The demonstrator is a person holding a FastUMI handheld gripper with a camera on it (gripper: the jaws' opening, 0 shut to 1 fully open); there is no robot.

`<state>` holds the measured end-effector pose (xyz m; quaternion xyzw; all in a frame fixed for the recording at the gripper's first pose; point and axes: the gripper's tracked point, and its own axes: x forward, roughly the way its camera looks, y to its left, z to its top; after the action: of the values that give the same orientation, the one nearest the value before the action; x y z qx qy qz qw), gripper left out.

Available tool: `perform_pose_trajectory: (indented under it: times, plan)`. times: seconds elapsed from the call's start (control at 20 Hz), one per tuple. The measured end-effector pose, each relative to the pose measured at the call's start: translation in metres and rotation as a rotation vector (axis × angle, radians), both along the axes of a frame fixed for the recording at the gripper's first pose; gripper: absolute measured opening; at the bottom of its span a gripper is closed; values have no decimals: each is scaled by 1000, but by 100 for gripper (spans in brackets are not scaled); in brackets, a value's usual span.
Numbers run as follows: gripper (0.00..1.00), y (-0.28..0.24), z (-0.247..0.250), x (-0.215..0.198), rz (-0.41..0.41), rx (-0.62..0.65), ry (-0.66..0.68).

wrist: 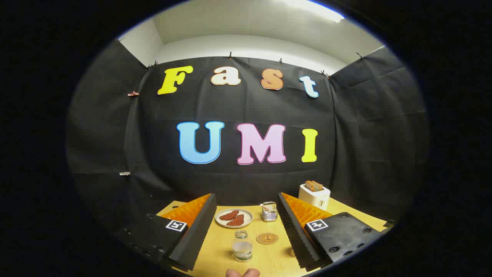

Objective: Take the bottle from table, then pour the juice into the cup, finally place the bottle on the coaster

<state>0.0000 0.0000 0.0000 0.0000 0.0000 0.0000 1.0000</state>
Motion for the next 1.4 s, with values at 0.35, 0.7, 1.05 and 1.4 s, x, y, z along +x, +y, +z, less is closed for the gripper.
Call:
perform_pose_trajectory:
  times: [0.35, 0.7, 1.05, 1.4]
  plan:
    - [97, -3, -3, 1, 3, 8, -2]
    - [97, -4, -6, 2, 6, -4, -4]
    - [97, -6, -42, 6, -1, -48, -23]
    - [96, -2, -132, 13, 12, 35, -15]
